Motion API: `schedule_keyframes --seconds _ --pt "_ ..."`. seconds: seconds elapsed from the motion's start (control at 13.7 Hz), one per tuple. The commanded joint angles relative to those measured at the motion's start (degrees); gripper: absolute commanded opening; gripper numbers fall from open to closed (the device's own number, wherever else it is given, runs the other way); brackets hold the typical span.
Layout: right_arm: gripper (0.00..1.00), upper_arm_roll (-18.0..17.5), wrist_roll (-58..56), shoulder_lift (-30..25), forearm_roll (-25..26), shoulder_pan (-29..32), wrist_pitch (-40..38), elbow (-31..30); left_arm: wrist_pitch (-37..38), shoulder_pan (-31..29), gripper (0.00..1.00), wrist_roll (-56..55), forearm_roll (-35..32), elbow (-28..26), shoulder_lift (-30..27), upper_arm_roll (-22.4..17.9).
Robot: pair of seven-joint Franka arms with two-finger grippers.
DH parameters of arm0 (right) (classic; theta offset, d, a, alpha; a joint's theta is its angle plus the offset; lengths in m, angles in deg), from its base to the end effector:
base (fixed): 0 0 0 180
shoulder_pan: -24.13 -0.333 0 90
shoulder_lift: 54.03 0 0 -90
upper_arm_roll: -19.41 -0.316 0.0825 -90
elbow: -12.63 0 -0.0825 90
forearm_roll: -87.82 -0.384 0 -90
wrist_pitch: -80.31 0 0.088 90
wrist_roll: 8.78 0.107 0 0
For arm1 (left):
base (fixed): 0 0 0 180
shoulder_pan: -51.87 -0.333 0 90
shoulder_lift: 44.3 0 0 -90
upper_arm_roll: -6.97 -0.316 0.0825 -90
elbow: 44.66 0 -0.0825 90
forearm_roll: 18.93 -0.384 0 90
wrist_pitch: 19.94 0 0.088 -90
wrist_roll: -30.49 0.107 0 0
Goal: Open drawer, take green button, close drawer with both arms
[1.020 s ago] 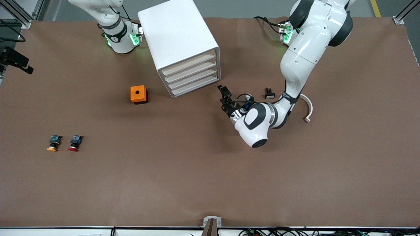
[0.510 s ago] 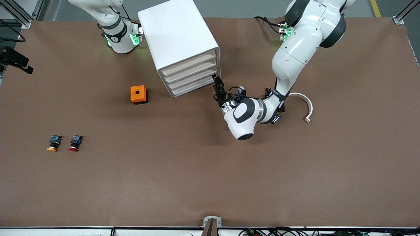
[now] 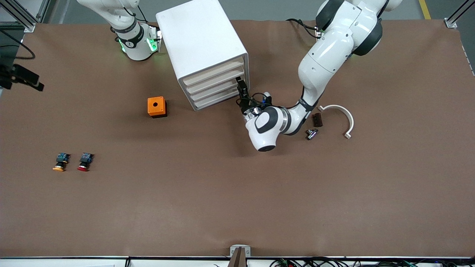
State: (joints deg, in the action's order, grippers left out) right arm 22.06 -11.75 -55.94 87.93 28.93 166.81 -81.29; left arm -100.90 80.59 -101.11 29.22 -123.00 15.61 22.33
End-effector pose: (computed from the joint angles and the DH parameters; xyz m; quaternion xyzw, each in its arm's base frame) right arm 0.5313 -0.0701 0.6056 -0.9981 0.0390 0.0479 0.0042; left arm 0.4161 -0.4850 0.1198 -0.4485 -0.6129 0.5189 0.3924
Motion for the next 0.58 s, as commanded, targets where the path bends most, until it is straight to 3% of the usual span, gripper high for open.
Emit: schedule_keyframes --seconds 0.0,0.22,0.51 --pt "1.0 -0.1 -0.4 5.4 0.6 0.5 0.1 2.8 1.2 1.6 0.49 -0.1 1.2 -0.1 0.8 0.0" --pt "1.0 0.0 -0.4 10.5 0.8 2.0 0.7 4.4 1.2 2.0 0.31 -0.1 1.2 -0.9 1.1 0.0" --pt "1.0 0.0 0.7 10.8 0.5 2.8 0.1 4.9 1.2 2.0 0.1 -0.1 1.2 -1.1 1.3 0.0"
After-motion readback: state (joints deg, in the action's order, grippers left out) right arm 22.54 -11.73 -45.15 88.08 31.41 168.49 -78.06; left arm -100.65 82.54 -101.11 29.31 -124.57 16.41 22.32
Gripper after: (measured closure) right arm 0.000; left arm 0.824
